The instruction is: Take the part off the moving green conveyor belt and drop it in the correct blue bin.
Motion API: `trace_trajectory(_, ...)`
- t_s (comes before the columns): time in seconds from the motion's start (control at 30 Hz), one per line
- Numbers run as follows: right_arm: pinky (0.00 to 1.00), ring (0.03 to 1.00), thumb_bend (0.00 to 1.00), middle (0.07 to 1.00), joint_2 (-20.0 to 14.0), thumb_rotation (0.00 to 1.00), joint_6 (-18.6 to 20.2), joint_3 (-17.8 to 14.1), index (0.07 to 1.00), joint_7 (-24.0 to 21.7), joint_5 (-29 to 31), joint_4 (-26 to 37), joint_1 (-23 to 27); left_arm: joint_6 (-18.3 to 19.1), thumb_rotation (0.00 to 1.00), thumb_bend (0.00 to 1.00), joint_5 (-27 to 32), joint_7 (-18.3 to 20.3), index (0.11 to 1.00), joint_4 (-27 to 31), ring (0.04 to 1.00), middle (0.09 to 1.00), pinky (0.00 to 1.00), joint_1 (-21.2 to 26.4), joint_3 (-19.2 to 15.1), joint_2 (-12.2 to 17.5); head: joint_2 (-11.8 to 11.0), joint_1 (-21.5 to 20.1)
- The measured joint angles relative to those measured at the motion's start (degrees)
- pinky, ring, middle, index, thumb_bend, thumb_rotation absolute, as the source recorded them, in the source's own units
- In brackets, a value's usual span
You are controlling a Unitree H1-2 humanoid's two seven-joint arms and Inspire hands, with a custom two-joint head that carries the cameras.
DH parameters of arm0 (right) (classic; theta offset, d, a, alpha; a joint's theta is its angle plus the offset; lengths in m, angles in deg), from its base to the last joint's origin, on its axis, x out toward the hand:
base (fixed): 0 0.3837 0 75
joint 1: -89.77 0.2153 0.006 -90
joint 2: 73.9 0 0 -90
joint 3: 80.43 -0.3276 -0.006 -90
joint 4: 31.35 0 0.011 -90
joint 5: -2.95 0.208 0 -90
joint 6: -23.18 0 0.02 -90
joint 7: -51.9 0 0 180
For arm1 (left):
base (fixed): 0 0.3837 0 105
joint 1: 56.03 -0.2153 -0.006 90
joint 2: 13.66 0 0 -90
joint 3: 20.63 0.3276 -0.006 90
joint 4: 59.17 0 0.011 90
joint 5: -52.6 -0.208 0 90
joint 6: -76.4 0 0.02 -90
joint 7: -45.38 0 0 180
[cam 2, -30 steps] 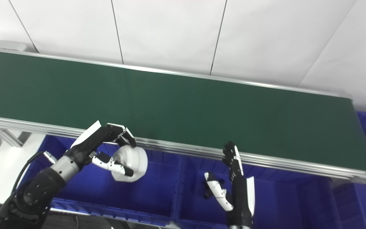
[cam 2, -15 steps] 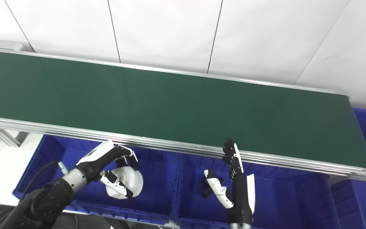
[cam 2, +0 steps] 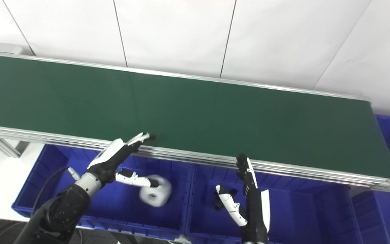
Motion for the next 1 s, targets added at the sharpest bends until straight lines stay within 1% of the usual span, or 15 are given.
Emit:
trace_trajectory(0.03,0.89,0.934,0.78,0.938,0.01,0.71,0.00,0.12,0.959,-0.02,-0.28,0.00,-0.07,-0.16,0.48,0.74,1.97,0.05,0.952,0.12,0.970,0.999,0.91,-0.46,-0.06,-0.39,-0.17,-0.35)
trace_trajectory(0.07,0.89,0.935,0.78,0.939,0.00,0.72,0.00,0.24,0.959,-0.03,-0.69,0.02,-0.22,-0.47,0.48,0.74,4.53,0.17,0.952,0.16,0.970,0.998,0.91,-1.07,-0.38,-0.89,-0.18,-0.35)
trace_trajectory(0.13,0.90,0.936,0.81,0.943,-0.04,0.73,0.02,0.43,0.965,-0.19,-1.53,0.13,-0.83,-1.56,0.53,0.76,9.84,0.81,0.959,0.17,0.965,0.994,0.91,-2.62,-0.90,-1.87,-0.35,-1.67)
trace_trajectory(0.17,0.90,0.938,0.82,0.944,-0.08,0.74,0.03,0.58,0.967,-0.40,-1.85,0.26,-1.23,-2.60,0.55,0.79,12.31,1.15,0.966,0.16,0.964,0.990,0.90,-3.49,-0.86,-2.11,-0.35,-1.67)
trace_trajectory(0.23,0.91,0.940,0.83,0.945,-0.14,0.72,0.05,0.81,0.967,-0.70,-1.91,0.76,-1.94,-3.89,0.56,0.79,16.25,1.93,0.972,-0.03,0.966,0.988,0.90,-4.96,-0.93,-2.58,-0.44,-1.76)
trace_trajectory(0.33,0.93,0.952,0.83,0.947,-0.28,0.70,0.05,0.79,0.964,-1.29,-1.44,1.58,-2.37,-6.99,0.54,0.80,21.25,2.82,0.971,-2.20,0.965,0.995,0.91,-5.59,-1.11,-3.37,-0.70,-1.06)
trace_trajectory(0.4,0.93,0.956,0.82,0.952,-0.35,0.69,0.05,0.72,0.970,-1.73,-0.75,1.69,-2.58,-9.69,0.56,0.83,24.43,3.12,0.978,-3.92,0.958,0.997,0.90,-5.76,-1.14,-3.61,-1.05,-0.71)
trace_trajectory(0.53,0.92,0.950,0.81,0.954,-0.59,0.72,0.05,0.62,0.972,-1.83,-1.10,1.75,-3.35,-13.99,0.57,0.83,27.34,3.47,0.996,-5.60,0.969,1.000,0.93,-6.81,-0.72,-3.86,-1.23,-0.27)
trace_trajectory(0.6,0.93,0.955,0.81,0.961,-0.80,0.72,0.06,0.58,0.973,-1.83,-1.70,1.75,-3.54,-14.62,0.58,0.84,27.55,3.85,1.000,-5.69,0.974,1.000,0.93,-7.83,-0.19,-3.81,-1.23,-0.18)
trace_trajectory(0.73,0.93,0.957,0.79,0.966,-0.93,0.72,0.06,0.58,0.973,-1.86,-2.34,1.75,-3.66,-14.85,0.55,0.83,28.05,4.10,1.000,-5.66,0.986,1.000,0.95,-9.39,0.22,-3.80,-1.41,-0.18)
trace_trajectory(0.8,0.93,0.959,0.79,0.968,-0.94,0.71,0.06,0.59,0.974,-1.86,-3.14,1.75,-3.66,-14.84,0.55,0.83,28.17,4.03,1.000,-5.66,0.989,1.000,0.96,-9.42,0.00,-3.80,-1.84,-0.87)
trace_trajectory(1.0,0.93,0.965,0.78,0.973,-0.93,0.71,0.08,0.56,0.977,-1.86,-3.59,1.74,-3.38,-14.84,0.54,0.83,28.19,3.96,1.000,-5.67,0.998,1.000,0.98,-9.39,-0.48,-3.80,-1.85,-0.88)
